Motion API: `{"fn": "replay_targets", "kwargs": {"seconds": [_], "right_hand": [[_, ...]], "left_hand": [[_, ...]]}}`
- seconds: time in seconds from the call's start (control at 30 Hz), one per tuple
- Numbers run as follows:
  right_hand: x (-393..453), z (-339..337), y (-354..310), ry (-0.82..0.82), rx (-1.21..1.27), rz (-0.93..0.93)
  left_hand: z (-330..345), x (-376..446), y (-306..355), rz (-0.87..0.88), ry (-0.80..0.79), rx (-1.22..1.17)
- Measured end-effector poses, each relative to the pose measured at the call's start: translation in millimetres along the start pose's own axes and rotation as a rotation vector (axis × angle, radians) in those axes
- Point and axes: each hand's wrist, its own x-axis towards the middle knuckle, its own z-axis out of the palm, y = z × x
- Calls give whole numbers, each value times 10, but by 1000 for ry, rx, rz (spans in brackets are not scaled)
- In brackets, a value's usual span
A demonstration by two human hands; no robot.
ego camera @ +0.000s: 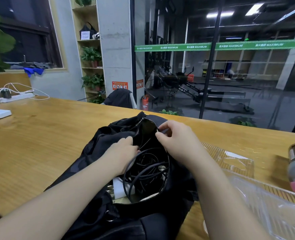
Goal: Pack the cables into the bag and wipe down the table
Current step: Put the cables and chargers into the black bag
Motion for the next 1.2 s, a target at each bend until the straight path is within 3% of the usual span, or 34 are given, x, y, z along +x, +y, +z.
{"fn": "replay_targets", "kwargs": {"seconds": [0.07, 0.17, 0.3, 0.5, 0.6, 0.7, 0.83, 0.93, 1.0, 1.07, 1.2], "right_hand": [[-35, 7, -35, -49, -48, -11], [-63, -5, -63, -91, -94, -10], [-86, -35, -91, -127, -130, 42], [-106, -91, -78, -276, -231, 142], [-101, -158, -50, -326, -251, 200], [-87, -160, -109, -214, -127, 188], [-13, -78, -236, -20, 167, 172], [30, -75, -309, 84, 674, 242], [13, -79, -351, 114, 960, 282], [-38, -56, -341, 109, 1027, 314], [-193, -71, -249, 55, 921, 318]], "left_hand": [[53, -11, -37, -13, 187, 139], [19, -102, -94, -56, 311, 252], [-195, -271, -192, 25, 605, 203], [-262, -404, -465, -243, 605, 155], [-324, -439, -547, -228, 431, 82], [-471, -366, -485, -145, 257, -32], [-744, -212, -490, -144, 441, -426], [-972, -47, -569, -134, 675, -725], [-1087, 30, -570, -125, 757, -789], [-1103, 59, -528, -104, 738, -748], [-986, -40, -317, -84, 581, -620]]}}
